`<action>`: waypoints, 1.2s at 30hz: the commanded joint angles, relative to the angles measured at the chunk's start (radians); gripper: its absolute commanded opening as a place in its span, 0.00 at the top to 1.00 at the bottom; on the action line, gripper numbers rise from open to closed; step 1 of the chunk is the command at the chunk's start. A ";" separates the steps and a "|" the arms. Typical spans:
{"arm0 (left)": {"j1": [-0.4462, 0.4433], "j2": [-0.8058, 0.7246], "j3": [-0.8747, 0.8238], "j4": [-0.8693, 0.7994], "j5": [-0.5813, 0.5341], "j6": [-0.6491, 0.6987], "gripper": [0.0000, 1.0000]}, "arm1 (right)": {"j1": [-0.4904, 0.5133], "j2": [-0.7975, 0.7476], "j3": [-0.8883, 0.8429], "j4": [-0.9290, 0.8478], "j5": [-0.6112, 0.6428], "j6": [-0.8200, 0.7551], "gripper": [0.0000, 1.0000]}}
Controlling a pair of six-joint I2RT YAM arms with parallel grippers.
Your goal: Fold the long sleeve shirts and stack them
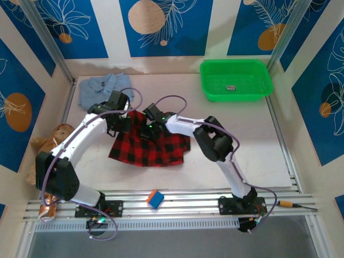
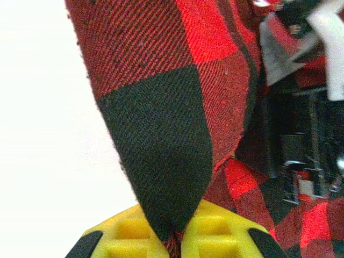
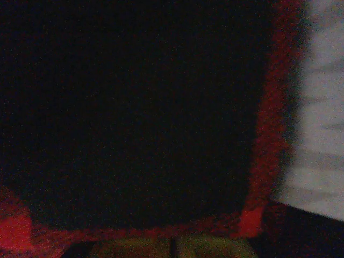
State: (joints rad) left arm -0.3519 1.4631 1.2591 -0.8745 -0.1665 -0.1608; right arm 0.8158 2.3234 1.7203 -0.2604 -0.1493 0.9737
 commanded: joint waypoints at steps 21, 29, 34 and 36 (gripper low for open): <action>-0.198 0.281 0.302 -0.261 -0.546 0.198 1.00 | -0.325 -0.617 -0.556 -0.291 0.041 -0.242 0.48; -0.346 0.449 0.422 -0.337 -0.513 0.098 1.00 | -0.403 -0.666 -0.663 -0.250 0.021 -0.253 0.48; -0.414 0.533 0.489 -0.368 -0.480 0.048 1.00 | -0.418 -0.668 -0.704 -0.229 0.016 -0.257 0.48; -0.438 0.553 0.507 -0.365 -0.458 0.028 1.00 | -0.423 -0.665 -0.725 -0.215 0.016 -0.253 0.48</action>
State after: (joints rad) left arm -0.7635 1.9957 1.7184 -1.1954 -0.6590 -0.0780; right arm 0.3985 1.6798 1.0233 -0.4896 -0.1093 0.7345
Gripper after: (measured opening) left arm 0.091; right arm 0.519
